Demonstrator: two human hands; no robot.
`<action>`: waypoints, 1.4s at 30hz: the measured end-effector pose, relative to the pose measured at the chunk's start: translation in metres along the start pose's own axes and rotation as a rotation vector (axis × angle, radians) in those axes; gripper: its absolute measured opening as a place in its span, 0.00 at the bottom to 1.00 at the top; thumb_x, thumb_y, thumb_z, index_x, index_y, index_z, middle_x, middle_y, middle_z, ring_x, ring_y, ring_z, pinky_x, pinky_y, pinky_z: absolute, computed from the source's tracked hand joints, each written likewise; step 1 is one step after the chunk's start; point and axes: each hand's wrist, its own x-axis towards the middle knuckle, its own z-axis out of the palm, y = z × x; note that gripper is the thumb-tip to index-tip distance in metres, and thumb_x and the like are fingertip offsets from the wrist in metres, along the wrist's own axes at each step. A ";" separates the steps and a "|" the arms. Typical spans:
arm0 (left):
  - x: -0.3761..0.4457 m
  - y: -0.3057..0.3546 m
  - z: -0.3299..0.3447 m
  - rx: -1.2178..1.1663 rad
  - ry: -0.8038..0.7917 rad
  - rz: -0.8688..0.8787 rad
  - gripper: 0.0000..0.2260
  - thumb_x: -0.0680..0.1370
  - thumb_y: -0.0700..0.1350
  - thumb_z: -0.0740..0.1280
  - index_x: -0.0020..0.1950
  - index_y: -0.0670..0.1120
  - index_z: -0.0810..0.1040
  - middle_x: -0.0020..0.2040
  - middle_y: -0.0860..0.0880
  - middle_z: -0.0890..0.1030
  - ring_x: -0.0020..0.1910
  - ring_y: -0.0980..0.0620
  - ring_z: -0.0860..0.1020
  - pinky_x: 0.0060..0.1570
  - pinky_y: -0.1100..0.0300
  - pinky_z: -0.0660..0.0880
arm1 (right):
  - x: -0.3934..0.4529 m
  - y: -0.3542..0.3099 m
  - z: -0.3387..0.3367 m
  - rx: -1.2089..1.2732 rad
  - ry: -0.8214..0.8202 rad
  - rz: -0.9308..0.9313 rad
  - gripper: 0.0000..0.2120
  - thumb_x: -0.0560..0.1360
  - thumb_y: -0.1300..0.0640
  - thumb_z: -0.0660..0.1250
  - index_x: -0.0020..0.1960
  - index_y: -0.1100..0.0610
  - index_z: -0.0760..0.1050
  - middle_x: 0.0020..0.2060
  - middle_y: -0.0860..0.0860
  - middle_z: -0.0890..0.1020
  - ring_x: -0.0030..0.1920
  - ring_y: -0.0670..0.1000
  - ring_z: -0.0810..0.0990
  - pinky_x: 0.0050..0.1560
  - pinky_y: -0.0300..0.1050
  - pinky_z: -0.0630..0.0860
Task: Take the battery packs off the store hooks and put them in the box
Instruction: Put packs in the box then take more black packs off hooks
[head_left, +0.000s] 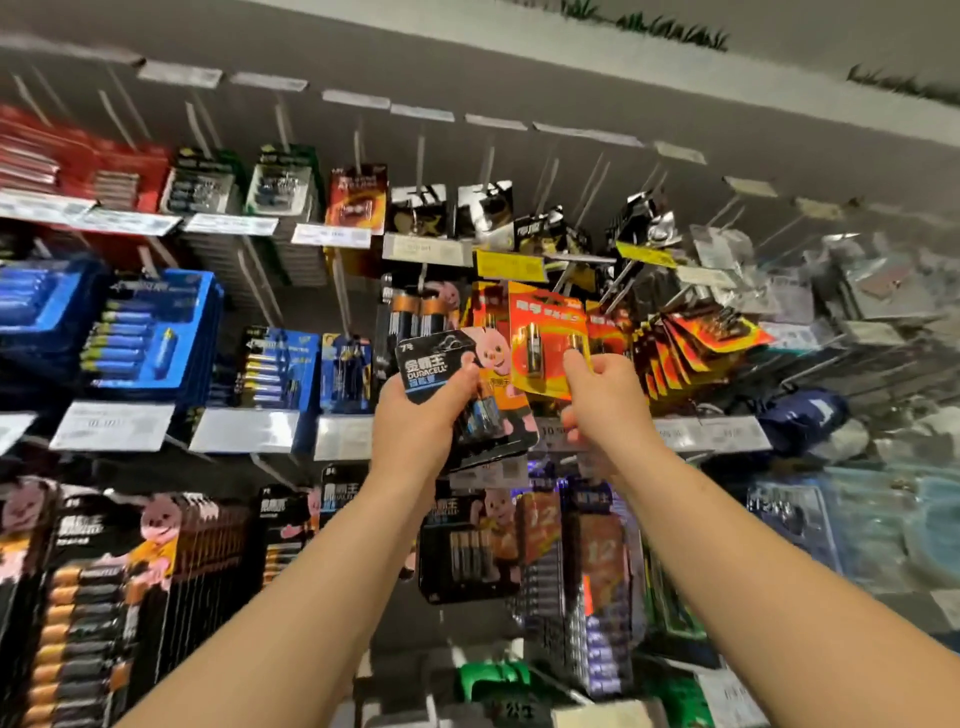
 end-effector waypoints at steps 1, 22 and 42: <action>0.005 0.003 0.001 0.027 0.017 0.020 0.21 0.71 0.56 0.75 0.60 0.50 0.77 0.55 0.49 0.83 0.51 0.50 0.83 0.51 0.53 0.80 | 0.009 0.001 -0.002 0.026 -0.038 0.070 0.10 0.81 0.49 0.58 0.47 0.56 0.67 0.31 0.50 0.69 0.27 0.48 0.72 0.19 0.37 0.66; 0.075 0.013 -0.010 0.086 0.085 0.167 0.19 0.73 0.55 0.74 0.61 0.49 0.77 0.53 0.50 0.84 0.48 0.52 0.83 0.39 0.60 0.78 | 0.117 0.008 0.043 -0.352 -0.042 -0.017 0.13 0.78 0.47 0.61 0.42 0.54 0.63 0.31 0.50 0.65 0.28 0.50 0.65 0.27 0.43 0.58; 0.056 0.023 -0.006 0.077 0.034 0.173 0.17 0.74 0.53 0.73 0.60 0.48 0.78 0.52 0.50 0.84 0.46 0.54 0.84 0.31 0.67 0.76 | 0.106 -0.004 0.027 -0.471 -0.067 -0.145 0.14 0.80 0.46 0.60 0.55 0.58 0.68 0.43 0.52 0.74 0.42 0.54 0.73 0.31 0.44 0.63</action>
